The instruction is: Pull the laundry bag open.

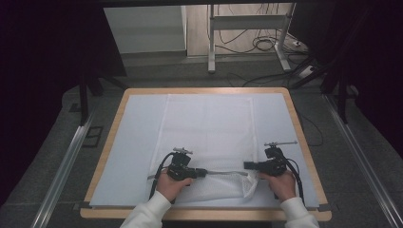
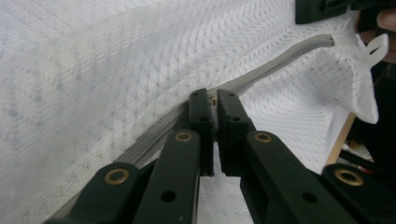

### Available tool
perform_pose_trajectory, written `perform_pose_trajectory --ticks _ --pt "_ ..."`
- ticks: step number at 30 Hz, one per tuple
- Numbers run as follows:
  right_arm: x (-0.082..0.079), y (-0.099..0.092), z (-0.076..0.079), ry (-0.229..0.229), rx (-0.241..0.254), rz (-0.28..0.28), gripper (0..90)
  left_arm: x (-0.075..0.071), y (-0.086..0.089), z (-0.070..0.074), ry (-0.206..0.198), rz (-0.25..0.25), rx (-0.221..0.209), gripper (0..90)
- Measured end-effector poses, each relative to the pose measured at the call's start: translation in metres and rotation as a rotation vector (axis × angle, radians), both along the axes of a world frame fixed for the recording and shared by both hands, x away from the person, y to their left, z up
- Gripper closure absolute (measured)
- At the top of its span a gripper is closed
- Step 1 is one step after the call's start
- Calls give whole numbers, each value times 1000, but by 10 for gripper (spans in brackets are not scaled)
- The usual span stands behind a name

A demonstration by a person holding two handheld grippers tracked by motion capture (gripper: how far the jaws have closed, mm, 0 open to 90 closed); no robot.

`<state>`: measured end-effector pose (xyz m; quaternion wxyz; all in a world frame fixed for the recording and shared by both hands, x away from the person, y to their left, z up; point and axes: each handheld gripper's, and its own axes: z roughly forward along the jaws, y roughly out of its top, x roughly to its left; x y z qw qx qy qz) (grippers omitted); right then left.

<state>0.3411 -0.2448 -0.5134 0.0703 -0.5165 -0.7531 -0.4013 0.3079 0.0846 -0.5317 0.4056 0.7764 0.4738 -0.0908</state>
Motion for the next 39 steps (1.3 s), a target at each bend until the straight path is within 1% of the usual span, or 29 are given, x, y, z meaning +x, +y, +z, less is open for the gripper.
perform_pose_trajectory --ticks 11,15,18,19,20,21,23,24,25,26,28,31,39 --pt "0 0 0 1 -2 2 889 0 4 -1 5 1 2 867" --pt "0 0 -1 0 -7 1 889 -1 7 -2 10 11 -1 867" --pt "0 0 -1 1 -6 1 889 -1 10 -2 6 12 4 867" --pt "0 0 -1 0 -7 0 889 -2 11 -2 9 26 0 867" --pt "0 0 -1 0 -7 0 889 -2 12 -2 10 23 1 867" --pt "0 0 -1 0 -6 0 889 -2 13 -2 8 26 3 867" --pt "0 0 0 -4 -17 -5 889 -3 16 -2 -7 45 38 868" --pt "0 -2 0 -10 -31 -10 889 -3 16 -2 -7 45 38 868" --pt "1 -3 0 -7 -26 -17 889 -2 22 -3 7 50 23 868" --pt "1 -5 -1 -3 -15 -19 889 -2 24 -3 9 54 16 868" --pt "1 -6 -1 1 -8 -22 889 -3 26 -3 10 55 17 868" --pt "1 -5 -1 0 -16 -20 889 -4 27 -3 8 55 18 868" --pt "1 -6 -1 0 -11 -20 889 -4 31 -2 11 62 13 868"
